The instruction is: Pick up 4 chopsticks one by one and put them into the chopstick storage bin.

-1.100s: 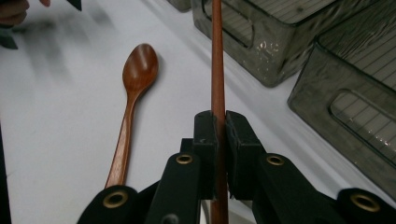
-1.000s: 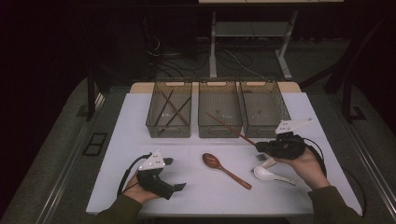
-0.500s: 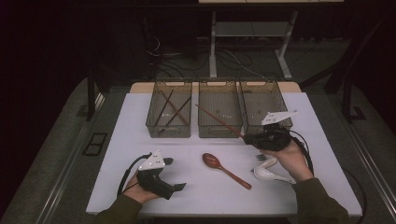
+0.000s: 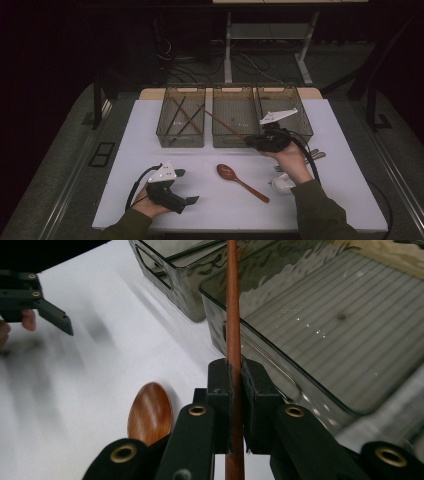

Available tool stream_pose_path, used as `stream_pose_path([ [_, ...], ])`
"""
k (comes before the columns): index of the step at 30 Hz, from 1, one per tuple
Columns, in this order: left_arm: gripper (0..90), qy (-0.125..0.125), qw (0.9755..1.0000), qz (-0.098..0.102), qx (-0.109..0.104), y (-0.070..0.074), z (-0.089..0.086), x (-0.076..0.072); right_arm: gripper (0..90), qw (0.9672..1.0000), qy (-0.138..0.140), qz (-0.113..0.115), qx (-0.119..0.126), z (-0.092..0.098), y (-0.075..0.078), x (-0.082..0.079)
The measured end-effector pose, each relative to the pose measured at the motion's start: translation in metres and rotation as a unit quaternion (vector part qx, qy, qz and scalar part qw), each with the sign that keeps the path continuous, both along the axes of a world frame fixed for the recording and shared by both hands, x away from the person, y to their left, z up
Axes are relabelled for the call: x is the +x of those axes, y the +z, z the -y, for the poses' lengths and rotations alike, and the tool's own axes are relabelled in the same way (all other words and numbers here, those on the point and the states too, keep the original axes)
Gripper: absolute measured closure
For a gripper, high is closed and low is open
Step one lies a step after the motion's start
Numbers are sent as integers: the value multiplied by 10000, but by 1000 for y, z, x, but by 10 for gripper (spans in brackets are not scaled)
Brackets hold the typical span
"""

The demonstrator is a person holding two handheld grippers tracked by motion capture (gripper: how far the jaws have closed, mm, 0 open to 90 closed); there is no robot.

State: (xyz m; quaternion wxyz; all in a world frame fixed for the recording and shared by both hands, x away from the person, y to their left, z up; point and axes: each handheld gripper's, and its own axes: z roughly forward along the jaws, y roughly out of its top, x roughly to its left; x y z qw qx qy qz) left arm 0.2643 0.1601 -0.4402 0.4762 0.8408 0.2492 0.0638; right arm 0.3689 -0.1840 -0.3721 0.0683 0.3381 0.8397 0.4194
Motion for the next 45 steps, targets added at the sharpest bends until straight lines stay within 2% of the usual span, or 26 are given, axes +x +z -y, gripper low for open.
stream_pose_path([
  [6, 0, -7, 10000, -8, -47, 0, 1, -1, 836, 9999, -74, -20, -77, -22, 2, 12],
  [14, 0, -35, 10000, 5, -22, 1, 1, -1, 836, 9994, -227, -212, -167, -50, 7, 29],
  [18, 0, -33, 10000, 21, -34, 1, 1, 0, 836, 9992, -273, -209, -204, -64, 8, 38],
  [27, 0, -61, 10000, 30, -65, 1, 1, 0, 836, 9979, -322, -223, -508, -100, 14, 60],
  [37, 0, -105, 9999, 5, -54, 2, 1, 0, 835, 9949, -453, -279, -853, -140, 7, 84],
  [40, 0, -110, 9999, -8, -63, 2, 1, 0, 834, 9945, -476, -322, -876, -149, 5, 88],
  [43, 0, -97, 9999, -8, -95, 1, 2, 0, 834, 9939, -520, -257, -935, -155, 6, 92],
  [45, 0, -111, 9999, -8, -91, 1, 3, 0, 834, 9944, -542, -323, -853, -156, 7, 96],
])
